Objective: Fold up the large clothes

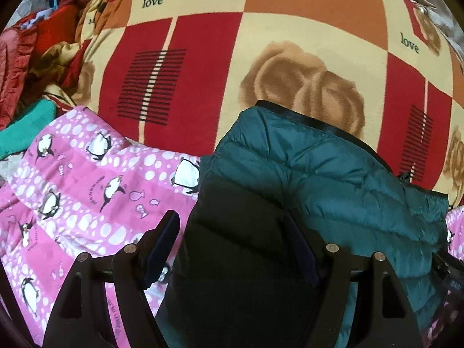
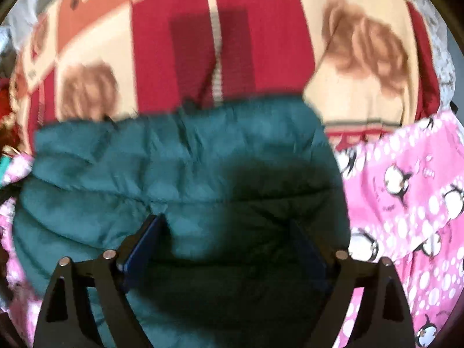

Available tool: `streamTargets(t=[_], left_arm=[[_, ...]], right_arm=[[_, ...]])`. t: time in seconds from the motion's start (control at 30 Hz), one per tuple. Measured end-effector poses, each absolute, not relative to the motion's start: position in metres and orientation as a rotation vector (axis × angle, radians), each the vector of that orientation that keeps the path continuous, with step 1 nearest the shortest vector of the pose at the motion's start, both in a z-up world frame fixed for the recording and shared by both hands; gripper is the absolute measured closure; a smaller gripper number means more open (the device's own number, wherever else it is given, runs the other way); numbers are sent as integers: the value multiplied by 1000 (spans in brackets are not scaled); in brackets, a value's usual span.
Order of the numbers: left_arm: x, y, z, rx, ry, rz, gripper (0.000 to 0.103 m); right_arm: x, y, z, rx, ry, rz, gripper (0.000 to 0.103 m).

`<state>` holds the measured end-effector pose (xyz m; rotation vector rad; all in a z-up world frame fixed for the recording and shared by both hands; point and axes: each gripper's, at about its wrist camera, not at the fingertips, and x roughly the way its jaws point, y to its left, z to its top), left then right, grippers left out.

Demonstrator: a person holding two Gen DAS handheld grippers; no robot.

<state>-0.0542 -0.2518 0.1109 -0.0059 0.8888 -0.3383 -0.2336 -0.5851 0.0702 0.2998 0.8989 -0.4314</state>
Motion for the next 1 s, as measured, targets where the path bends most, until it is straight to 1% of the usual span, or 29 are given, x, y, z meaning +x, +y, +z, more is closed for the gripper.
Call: streamTargets(t=[0.33, 0.47, 0.7, 1.0], left_arm=[[-89, -244, 124, 42, 828, -377, 52], [-97, -244, 125, 52, 831, -385, 52], [-106, -244, 123, 61, 843, -379, 52], [-108, -242, 126, 58, 837, -375, 52]], right_arm=[[-266, -554, 110, 291, 840, -418, 8], [-272, -539, 108, 267, 853, -399, 8], [-267, -529, 83, 267, 936, -402, 8], [-277, -524, 98, 281, 902, -398, 8]])
